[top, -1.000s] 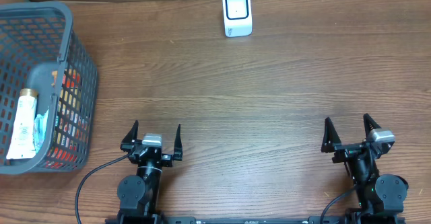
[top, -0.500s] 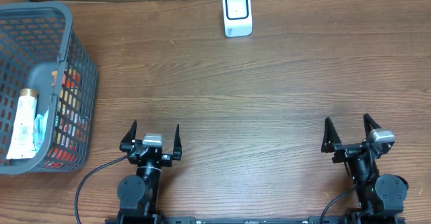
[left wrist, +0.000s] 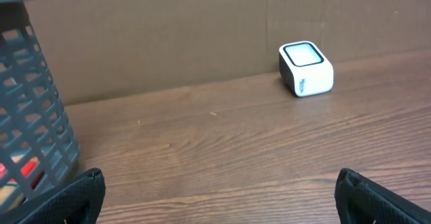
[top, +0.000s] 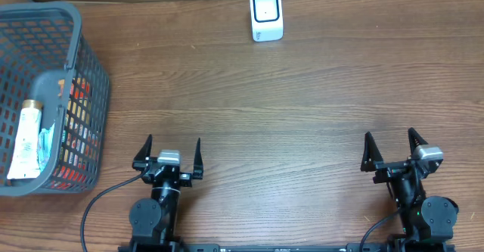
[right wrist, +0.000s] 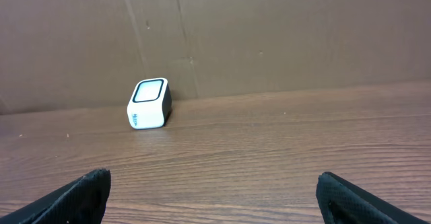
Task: Scan the item barcode
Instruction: 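Reach the left gripper into the basket and grasp the spaghetti package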
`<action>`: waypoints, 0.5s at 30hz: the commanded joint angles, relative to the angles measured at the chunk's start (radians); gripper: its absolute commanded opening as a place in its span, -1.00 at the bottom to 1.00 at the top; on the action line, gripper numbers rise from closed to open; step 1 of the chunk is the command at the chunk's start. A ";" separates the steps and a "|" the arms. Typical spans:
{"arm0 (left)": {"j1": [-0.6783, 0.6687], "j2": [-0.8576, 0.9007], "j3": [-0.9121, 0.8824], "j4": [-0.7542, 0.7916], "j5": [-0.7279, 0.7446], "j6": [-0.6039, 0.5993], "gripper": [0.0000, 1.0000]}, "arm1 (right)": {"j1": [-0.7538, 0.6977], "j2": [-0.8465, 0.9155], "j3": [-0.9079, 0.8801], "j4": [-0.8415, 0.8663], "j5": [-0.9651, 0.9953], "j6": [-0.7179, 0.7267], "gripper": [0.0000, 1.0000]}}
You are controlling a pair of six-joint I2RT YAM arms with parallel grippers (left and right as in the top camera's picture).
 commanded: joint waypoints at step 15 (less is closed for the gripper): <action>0.051 0.867 1.087 -0.504 0.101 -0.053 1.00 | 0.005 -0.010 -0.011 0.003 0.002 -0.002 1.00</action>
